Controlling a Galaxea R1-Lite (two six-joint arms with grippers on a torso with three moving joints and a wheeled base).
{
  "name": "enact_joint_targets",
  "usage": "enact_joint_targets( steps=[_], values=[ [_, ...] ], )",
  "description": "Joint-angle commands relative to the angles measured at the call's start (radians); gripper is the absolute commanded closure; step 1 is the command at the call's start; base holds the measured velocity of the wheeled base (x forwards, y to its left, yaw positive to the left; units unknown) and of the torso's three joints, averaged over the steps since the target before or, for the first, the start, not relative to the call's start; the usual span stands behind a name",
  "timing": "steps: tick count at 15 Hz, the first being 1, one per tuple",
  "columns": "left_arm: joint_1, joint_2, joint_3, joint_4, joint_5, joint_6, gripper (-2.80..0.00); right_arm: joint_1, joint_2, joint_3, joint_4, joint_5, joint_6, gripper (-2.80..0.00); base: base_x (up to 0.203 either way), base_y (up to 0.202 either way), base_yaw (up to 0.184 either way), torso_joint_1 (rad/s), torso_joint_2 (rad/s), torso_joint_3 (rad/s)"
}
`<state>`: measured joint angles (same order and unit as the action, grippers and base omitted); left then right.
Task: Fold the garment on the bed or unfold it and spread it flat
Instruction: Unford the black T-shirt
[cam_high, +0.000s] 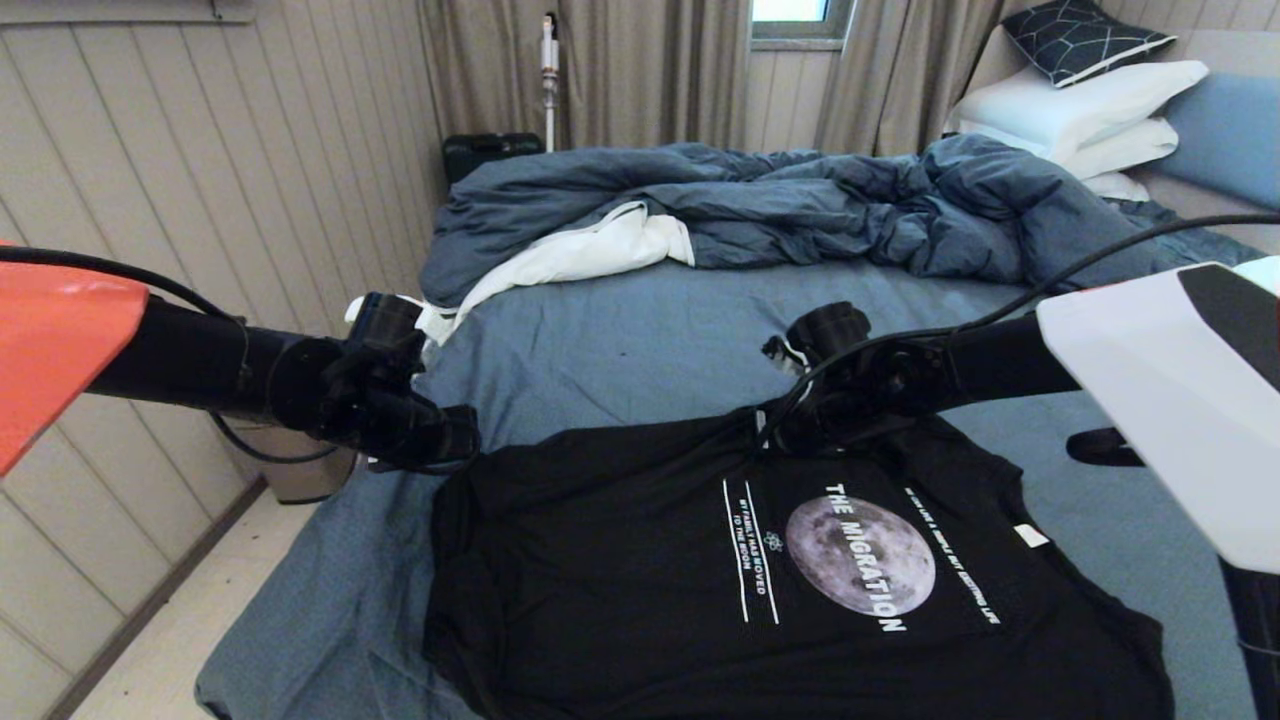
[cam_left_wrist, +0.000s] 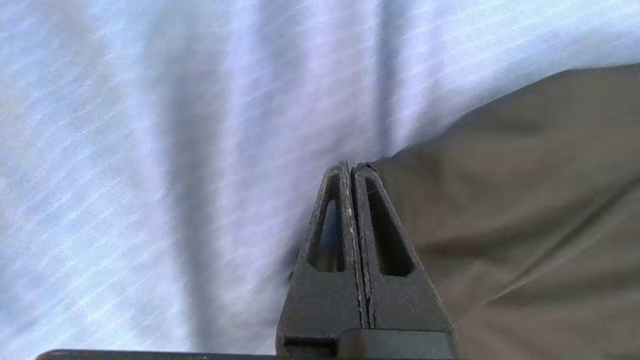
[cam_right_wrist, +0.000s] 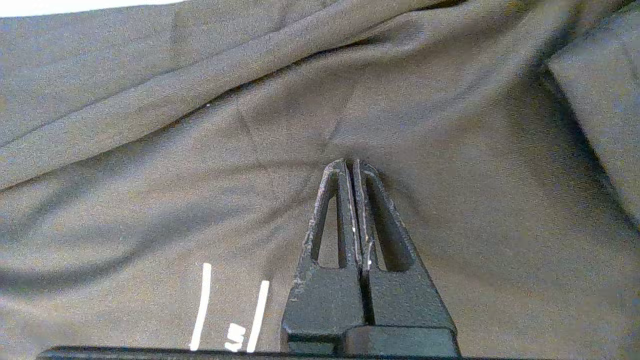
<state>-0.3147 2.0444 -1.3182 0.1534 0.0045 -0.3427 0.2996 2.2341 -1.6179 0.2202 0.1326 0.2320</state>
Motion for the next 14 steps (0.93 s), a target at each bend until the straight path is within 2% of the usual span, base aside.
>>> enact_joint_targets(
  steps=[1,5,9,10,14],
  values=[
    [0.002,0.031,-0.03,0.004,-0.005,-0.008,0.0,0.0,0.002,0.001,0.002,0.001,0.0,0.0,0.0,0.0,0.0,0.0,0.0,0.0],
    [-0.034,-0.053,0.028,0.012,-0.008,-0.006,0.0,0.001,0.002,0.001,0.002,0.001,-0.003,0.0,0.0,0.0,0.0,0.0,0.0,0.0],
    [-0.184,-0.185,0.108,0.028,0.002,0.018,0.0,0.001,0.004,0.003,0.002,0.001,-0.003,0.0,0.0,0.0,0.0,0.0,0.0,0.0],
    [-0.212,-0.195,0.139,0.03,0.016,0.06,-2.8,0.001,0.004,0.004,0.002,0.001,-0.003,0.0,0.0,0.0,0.0,0.0,0.0,0.0],
    [-0.231,-0.184,0.174,0.018,0.176,0.117,-2.8,0.001,0.004,0.004,0.002,0.001,-0.003,0.0,0.0,0.0,0.0,0.0,0.0,0.0]
  ],
)
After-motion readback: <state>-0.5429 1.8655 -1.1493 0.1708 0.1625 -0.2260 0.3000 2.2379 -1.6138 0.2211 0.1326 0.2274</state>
